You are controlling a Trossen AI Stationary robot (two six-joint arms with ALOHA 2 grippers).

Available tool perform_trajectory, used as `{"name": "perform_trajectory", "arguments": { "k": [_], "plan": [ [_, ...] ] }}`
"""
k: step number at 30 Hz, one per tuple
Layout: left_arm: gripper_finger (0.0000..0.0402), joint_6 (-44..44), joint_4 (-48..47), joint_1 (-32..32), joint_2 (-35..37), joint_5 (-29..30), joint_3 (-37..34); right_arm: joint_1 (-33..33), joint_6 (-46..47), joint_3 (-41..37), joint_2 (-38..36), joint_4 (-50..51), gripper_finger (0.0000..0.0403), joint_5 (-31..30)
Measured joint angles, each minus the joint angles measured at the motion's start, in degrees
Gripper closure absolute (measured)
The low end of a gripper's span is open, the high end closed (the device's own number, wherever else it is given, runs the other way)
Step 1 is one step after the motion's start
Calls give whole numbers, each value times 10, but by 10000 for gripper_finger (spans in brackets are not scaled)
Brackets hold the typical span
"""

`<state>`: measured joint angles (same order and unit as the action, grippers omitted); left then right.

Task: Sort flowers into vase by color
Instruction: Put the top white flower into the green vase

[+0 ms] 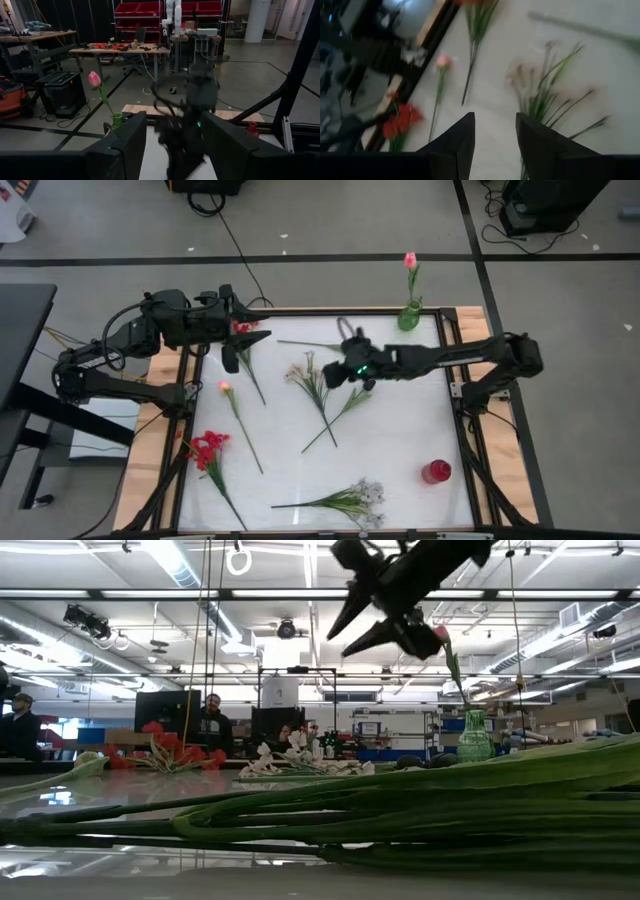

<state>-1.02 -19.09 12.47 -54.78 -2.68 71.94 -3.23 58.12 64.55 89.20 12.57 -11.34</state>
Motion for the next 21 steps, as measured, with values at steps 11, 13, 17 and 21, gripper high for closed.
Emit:
{"name": "perform_trajectory", "arguments": {
  "k": [11, 13, 17, 21],
  "plan": [
    [207, 0, 0, 0, 0, 0, 0, 13, -76, 0, 121, -90, 170, 65],
    [207, 0, 0, 0, 0, 0, 0, 13, -81, 0, 142, -94, 148, 54],
    [207, 0, 0, 0, 0, 0, 0, 13, -125, 0, 178, -92, 136, 17],
    [207, 0, 0, 0, 0, 0, 0, 14, -165, 0, 205, -110, 151, 20]
  ]
}}
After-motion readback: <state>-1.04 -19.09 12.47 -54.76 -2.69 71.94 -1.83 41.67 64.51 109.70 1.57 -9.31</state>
